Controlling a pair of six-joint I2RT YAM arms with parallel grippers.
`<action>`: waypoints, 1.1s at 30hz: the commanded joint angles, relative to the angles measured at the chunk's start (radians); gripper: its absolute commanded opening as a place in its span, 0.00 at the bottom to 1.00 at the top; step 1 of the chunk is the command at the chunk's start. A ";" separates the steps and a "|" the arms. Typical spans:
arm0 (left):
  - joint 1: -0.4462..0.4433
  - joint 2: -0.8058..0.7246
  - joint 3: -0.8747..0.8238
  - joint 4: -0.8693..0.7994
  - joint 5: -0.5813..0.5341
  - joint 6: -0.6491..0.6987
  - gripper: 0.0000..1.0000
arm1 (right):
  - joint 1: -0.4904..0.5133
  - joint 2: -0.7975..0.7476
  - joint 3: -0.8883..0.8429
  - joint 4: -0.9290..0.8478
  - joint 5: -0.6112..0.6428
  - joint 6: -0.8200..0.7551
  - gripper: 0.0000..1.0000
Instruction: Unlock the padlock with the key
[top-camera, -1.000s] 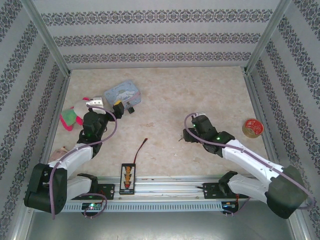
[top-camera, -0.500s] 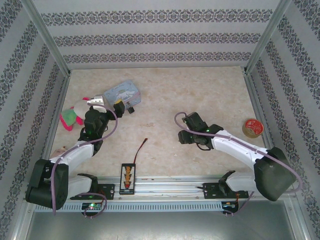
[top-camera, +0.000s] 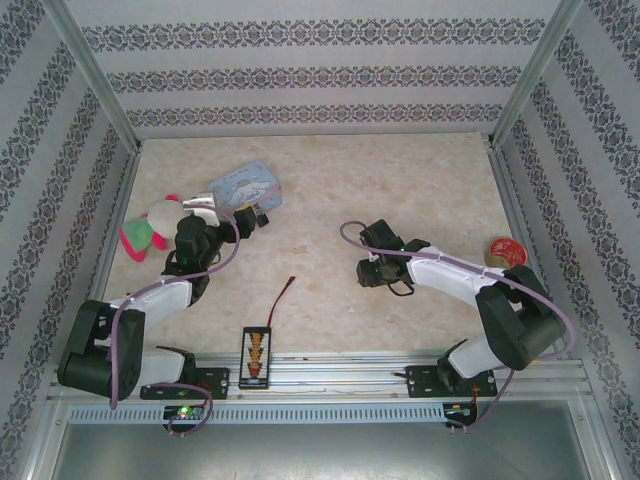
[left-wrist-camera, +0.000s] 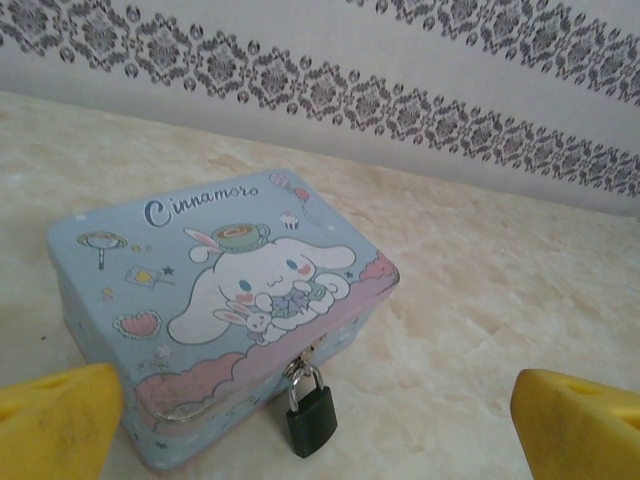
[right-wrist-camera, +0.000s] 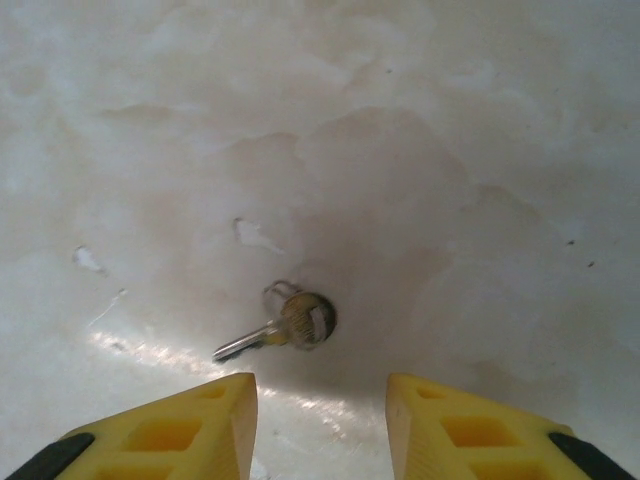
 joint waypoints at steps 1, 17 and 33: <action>-0.010 0.011 0.035 0.023 0.048 -0.018 0.99 | -0.011 0.031 0.031 0.028 -0.029 0.010 0.39; -0.028 0.001 0.068 -0.042 0.051 0.011 0.99 | -0.049 0.154 0.084 0.058 -0.047 0.004 0.28; -0.122 -0.037 0.008 -0.085 0.008 -0.045 0.99 | -0.051 0.077 0.084 0.003 -0.103 0.175 0.00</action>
